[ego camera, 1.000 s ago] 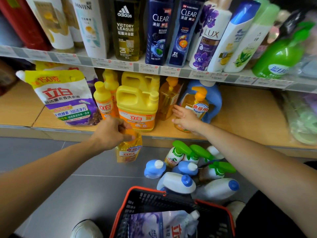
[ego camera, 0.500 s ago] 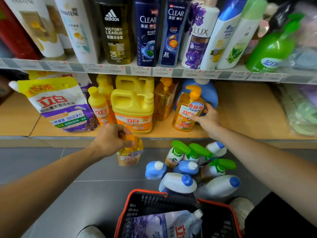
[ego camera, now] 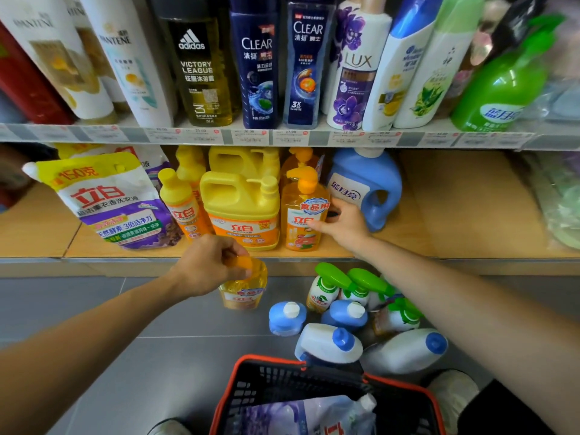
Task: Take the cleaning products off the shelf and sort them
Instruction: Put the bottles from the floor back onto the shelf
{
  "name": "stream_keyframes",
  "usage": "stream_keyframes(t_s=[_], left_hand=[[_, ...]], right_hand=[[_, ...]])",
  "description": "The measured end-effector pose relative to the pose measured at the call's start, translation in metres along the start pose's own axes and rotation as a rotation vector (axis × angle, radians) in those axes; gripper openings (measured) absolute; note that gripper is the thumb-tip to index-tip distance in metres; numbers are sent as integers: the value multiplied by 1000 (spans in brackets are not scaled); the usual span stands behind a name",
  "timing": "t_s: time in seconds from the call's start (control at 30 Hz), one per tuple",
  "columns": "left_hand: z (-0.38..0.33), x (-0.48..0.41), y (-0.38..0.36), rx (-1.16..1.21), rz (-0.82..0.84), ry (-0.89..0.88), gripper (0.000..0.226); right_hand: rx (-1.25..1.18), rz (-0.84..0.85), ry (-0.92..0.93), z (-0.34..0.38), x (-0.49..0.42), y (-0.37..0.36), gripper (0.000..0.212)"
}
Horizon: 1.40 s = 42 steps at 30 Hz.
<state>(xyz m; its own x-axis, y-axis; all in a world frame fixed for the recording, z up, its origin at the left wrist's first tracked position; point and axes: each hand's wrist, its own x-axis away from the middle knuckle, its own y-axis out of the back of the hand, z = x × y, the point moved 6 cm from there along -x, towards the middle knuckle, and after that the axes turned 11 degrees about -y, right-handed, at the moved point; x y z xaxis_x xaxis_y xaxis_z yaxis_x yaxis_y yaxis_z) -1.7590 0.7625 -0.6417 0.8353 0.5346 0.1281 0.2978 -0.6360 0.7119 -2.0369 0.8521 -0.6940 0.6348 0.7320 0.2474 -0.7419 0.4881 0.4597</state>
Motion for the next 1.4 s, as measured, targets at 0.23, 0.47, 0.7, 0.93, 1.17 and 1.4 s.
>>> stream_keyframes(t_s=[0.23,0.47,0.7,0.93,1.17,1.4], left_hand=[[-43,-7,27,84,20,-148,40],[-87,-25,35,113,-30,-242,31],[-109,-53,35,137,-180,-272,21],[-103,-69,36,84,-303,-218,22],[-100,-80,25,76,-250,-203,28],[-99,-82,26,36,-239,-206,31]], right_hand=[[-35,-183,23,4,-2,-14,51],[-154,249,-143,-6,-34,9,70],[-174,186,-104,-26,-64,34,71],[-54,197,-48,-20,-80,27,89],[-189,379,-103,14,-95,2,89],[-324,218,-72,-13,-85,6,72]])
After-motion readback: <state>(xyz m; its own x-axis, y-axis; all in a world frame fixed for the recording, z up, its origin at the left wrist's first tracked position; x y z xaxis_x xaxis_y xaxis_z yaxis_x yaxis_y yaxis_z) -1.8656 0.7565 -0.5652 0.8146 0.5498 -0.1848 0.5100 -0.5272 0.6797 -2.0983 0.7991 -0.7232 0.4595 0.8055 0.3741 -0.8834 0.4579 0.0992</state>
